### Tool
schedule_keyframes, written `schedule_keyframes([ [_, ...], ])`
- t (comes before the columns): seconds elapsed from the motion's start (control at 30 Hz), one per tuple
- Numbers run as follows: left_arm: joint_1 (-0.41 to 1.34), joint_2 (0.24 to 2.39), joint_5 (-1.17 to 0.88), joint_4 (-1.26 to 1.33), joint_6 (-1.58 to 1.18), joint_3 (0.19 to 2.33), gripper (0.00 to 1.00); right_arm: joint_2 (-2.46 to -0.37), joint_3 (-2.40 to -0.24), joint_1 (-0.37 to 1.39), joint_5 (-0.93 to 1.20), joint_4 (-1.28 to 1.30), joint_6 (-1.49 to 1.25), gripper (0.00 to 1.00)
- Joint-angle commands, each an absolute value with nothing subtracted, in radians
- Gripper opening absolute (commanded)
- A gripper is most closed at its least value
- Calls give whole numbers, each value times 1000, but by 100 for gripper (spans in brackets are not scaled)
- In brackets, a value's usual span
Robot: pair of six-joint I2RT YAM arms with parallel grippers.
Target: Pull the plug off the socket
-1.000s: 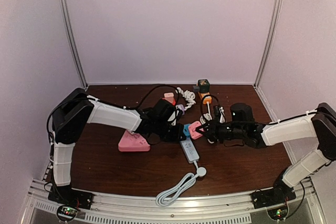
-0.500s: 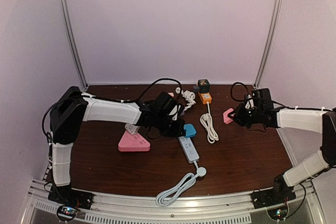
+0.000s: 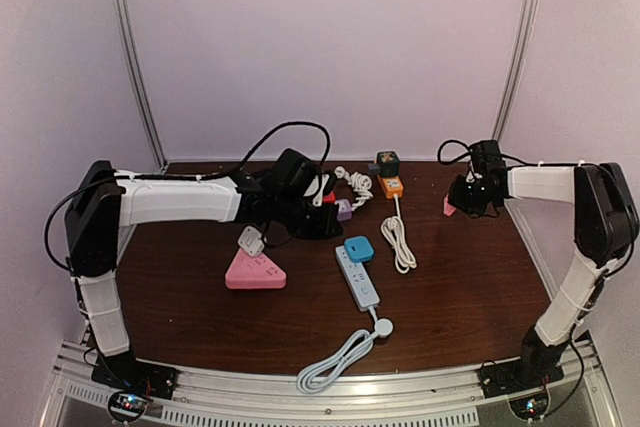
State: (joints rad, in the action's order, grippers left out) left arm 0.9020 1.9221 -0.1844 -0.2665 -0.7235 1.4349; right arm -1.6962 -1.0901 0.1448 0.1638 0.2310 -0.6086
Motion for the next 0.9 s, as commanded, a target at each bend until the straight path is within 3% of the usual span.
schedule_keyframes([
  [0.0,880,1862,-163,-299,-698,1403,0,-1771,-1171,132,85,295,-547,0],
  [0.33,858,1844,-156,-299,-698,1393,0,-1899,-1262,132,71,328,-519,10],
  [0.73,853,1878,-169,-286,-710,1416,0,-1887,-1246,135,93,331,-505,41],
  [0.87,853,1888,-174,-286,-710,1427,0,-1868,-1247,153,90,339,-496,43],
])
